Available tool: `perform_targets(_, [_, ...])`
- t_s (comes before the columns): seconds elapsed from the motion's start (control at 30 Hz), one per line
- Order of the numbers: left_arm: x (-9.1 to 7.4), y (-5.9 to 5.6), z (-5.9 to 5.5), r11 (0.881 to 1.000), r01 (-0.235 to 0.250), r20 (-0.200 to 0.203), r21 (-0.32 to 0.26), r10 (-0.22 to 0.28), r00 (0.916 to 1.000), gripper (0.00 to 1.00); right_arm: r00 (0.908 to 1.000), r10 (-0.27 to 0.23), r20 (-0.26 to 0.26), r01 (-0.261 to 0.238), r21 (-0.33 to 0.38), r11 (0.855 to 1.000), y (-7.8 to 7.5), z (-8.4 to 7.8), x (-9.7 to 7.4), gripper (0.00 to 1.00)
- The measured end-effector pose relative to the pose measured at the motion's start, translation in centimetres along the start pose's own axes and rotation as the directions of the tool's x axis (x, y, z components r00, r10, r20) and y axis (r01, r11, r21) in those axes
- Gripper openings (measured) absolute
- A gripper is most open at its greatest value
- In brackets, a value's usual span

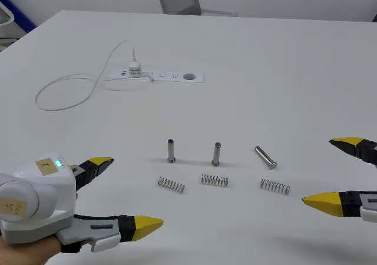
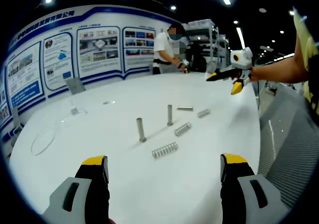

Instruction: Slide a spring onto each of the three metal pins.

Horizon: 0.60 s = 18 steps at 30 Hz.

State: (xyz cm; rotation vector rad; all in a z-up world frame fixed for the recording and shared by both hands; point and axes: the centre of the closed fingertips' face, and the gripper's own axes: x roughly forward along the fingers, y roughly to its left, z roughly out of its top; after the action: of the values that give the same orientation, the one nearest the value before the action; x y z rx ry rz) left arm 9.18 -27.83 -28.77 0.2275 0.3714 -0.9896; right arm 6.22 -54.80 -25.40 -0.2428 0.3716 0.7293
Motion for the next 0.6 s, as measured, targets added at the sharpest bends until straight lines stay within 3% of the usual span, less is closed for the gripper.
perform_targets(0.6, [-0.1, 0.0, 0.2, 1.000, -0.003, 0.003, 0.003, 0.003, 1.0000, 0.95, 0.9999, -0.006, -0.008, 0.006, -0.005, 1.000, -0.9, 1.0, 1.1, 0.81])
